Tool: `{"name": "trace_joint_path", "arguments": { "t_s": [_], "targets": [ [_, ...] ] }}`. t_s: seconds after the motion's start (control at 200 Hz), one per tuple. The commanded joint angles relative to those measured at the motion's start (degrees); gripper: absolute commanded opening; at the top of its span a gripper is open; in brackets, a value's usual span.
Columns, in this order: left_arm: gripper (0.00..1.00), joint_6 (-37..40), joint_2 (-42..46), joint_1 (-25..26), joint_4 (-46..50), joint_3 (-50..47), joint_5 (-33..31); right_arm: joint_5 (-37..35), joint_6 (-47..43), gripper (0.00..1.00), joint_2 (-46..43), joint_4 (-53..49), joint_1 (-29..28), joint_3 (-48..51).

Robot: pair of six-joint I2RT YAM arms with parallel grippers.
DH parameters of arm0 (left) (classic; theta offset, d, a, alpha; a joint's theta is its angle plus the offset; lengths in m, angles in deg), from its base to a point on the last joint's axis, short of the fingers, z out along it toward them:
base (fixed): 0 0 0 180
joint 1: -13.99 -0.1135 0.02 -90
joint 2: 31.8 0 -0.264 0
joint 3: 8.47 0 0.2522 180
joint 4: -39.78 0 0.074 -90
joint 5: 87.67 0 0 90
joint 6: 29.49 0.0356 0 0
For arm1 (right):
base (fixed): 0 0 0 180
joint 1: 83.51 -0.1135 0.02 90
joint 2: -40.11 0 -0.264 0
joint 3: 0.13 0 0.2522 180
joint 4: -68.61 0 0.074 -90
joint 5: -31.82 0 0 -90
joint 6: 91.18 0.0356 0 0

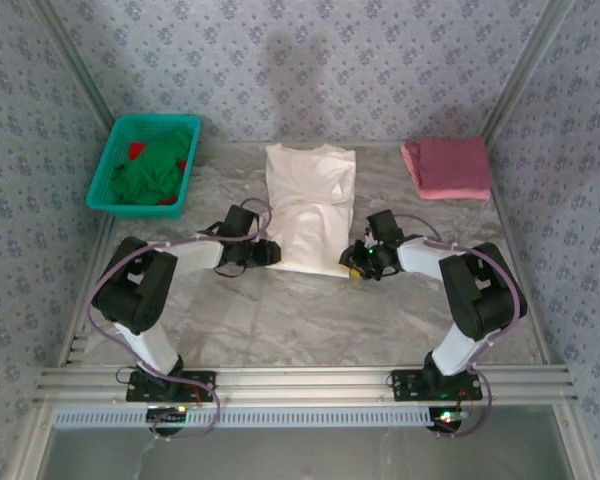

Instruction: Fold and stack the t-shirts

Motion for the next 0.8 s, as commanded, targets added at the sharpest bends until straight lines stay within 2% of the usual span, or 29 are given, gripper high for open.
{"name": "trace_joint_path", "arguments": {
  "t_s": [0.0,0.185,0.315,0.38,0.445,0.58,0.695,0.799],
  "targets": [
    [0.4,-0.69,-0.47,1.67,-6.78,0.38,3.91,2.47,1.01,0.26,2.93,10.59,-3.38,-2.63],
    [0.38,-0.99,0.58,1.75,-7.51,1.22,3.94,2.27,-0.04,0.22,1.7,8.86,-3.7,-4.27],
    [0.14,-1.15,0.53,0.93,-7.51,-0.29,3.42,1.13,0.79,0.06,0.58,9.11,-3.1,-2.67],
    [0.08,-1.79,1.78,0.51,-8.01,-1.93,3.1,0.4,0.63,0.0,-1.12,8.42,-2.73,-1.6],
    [0.0,-1.76,3.58,0.4,-7.58,-3.6,1.96,-0.63,-0.02,0.0,-3.25,6.74,-2.37,-0.26],
    [0.0,-1.95,7.69,0.7,-4.87,-8.14,1.06,-1.18,-0.34,0.0,-7.91,4.02,-2.17,5.5],
    [0.0,-4.64,12.25,2.06,-4.46,-15.76,1.23,-0.34,1.56,0.0,-13.65,3.79,-2.86,15.08],
    [0.0,-7.21,18.11,6.43,1.25,-20.01,0.8,-1.35,3.79,0.0,-23.42,-0.91,-6.18,21.4]
  ]
}}
